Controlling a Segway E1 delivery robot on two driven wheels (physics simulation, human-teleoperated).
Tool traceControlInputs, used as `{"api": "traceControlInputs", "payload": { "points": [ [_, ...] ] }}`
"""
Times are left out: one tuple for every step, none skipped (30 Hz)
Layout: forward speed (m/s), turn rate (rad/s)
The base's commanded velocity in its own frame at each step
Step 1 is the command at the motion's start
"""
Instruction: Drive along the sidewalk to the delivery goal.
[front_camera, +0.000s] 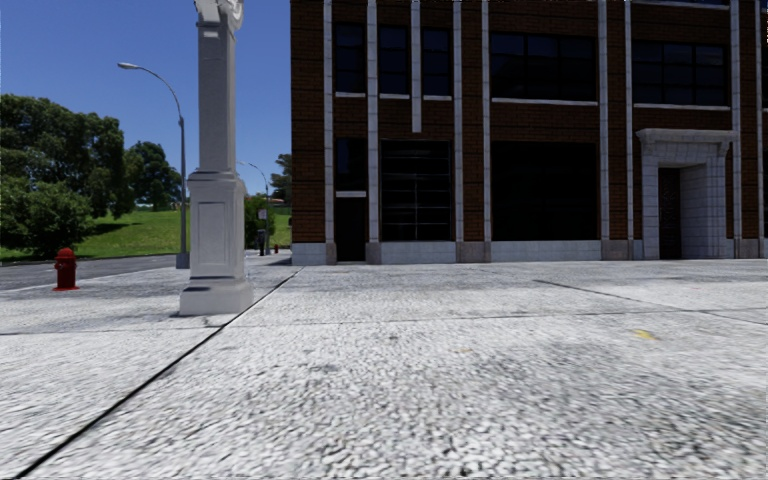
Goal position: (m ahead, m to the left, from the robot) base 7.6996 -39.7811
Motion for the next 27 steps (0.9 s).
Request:
{"api": "traceControlInputs", "payload": {
  "points": [
    [1.43,-0.19],
    [1.43,-0.19],
    [1.43,-0.19],
    [1.43,-0.19],
    [1.43,-0.19],
    [1.43,-0.19],
    [1.43,-0.21],
    [1.43,-0.23],
    [1.43,-0.24],
    [1.43,-0.25],
    [1.43,-0.25],
    [1.43,-0.25],
    [1.43,-0.25],
    [1.43,-0.25],
    [1.43,-0.26],
    [1.43,-0.26],
    [1.43,-0.27],
    [1.43,-0.28],
    [1.43,-0.29],
    [1.43,-0.30],
    [1.43,-0.30],
    [1.43,-0.30],
    [1.43,-0.31],
    [1.43,-0.32],
    [1.43,-0.32],
    [1.42,-0.32],
    [1.42,-0.33]
  ]
}}
